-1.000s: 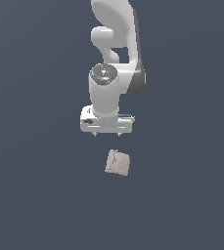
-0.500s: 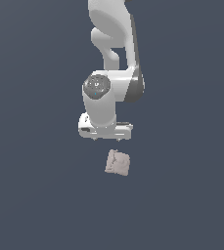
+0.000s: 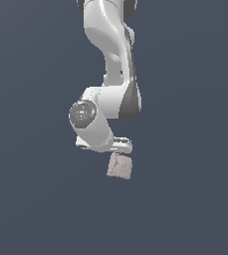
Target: Pick up the object and move it to a goal position.
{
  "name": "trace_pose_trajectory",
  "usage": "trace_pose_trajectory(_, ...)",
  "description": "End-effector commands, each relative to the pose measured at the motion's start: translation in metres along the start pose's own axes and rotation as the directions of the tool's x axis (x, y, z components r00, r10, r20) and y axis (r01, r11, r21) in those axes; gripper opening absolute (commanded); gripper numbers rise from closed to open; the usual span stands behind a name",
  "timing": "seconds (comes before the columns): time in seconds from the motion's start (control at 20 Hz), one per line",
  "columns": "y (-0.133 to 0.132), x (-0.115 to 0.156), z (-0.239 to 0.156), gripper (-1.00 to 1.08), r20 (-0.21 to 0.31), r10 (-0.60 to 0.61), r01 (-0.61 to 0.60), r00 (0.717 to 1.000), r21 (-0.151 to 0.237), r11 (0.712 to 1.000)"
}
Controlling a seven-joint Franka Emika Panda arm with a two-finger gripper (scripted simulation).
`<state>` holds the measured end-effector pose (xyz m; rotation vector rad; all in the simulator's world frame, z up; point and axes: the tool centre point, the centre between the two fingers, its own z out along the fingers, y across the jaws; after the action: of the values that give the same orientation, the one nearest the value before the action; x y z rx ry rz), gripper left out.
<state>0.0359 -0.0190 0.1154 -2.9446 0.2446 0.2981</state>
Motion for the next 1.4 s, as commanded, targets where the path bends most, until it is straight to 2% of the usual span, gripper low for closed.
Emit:
trace_pose_trajectory(0.0, -0.001, 0.007, 0.005, 1.08, 0.032, 0.019, -0.02, 0.999, 0.037, 0.999)
trace_pose_trajectory(0.4, -0.003, 0.025, 0.02, 1.08, 0.135, 0.058, -0.08, 0.989, 0.161, 0.984)
trace_pose_trajectory(0.85, -0.003, 0.039, 0.031, 1.08, 0.24, 0.065, -0.138, 0.969, 0.3, 0.944)
trace_pose_trajectory(1.1, -0.002, 0.042, 0.034, 1.08, 0.276, 0.058, -0.158, 0.96, 0.353, 0.922)
trace_pose_trajectory(1.35, -0.001, 0.044, 0.036, 1.08, 0.296, 0.052, -0.169, 0.954, 0.385, 0.907)
